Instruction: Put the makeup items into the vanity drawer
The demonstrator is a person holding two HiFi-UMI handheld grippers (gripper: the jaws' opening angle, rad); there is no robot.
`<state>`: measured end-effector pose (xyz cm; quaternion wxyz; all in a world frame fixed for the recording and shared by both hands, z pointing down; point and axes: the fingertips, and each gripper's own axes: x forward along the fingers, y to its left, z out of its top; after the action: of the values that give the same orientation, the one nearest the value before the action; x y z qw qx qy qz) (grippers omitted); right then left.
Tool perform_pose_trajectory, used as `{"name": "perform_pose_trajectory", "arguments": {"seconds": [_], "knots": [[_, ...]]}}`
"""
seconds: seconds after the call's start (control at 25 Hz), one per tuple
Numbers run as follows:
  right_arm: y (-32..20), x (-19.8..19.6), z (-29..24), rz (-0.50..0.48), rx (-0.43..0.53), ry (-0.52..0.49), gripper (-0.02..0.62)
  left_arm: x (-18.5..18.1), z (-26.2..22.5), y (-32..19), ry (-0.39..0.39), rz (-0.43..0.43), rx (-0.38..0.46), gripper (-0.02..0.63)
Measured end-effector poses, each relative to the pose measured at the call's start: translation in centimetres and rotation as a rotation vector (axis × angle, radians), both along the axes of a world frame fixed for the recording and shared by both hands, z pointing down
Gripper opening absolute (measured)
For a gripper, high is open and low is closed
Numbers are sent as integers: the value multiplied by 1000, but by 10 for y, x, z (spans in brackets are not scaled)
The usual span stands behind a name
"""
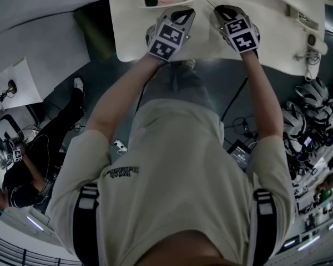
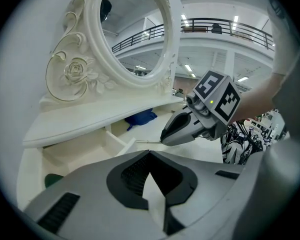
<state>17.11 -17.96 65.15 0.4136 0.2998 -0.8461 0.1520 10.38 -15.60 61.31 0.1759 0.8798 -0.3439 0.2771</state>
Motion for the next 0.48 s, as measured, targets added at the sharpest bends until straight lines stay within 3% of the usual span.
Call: {"name": "perform_pose_trajectory", "arguments": {"seconds": [0.48], "knots": [[-7, -24, -147, 38, 213, -147, 28, -37, -98, -6, 58, -58, 142, 14]]}}
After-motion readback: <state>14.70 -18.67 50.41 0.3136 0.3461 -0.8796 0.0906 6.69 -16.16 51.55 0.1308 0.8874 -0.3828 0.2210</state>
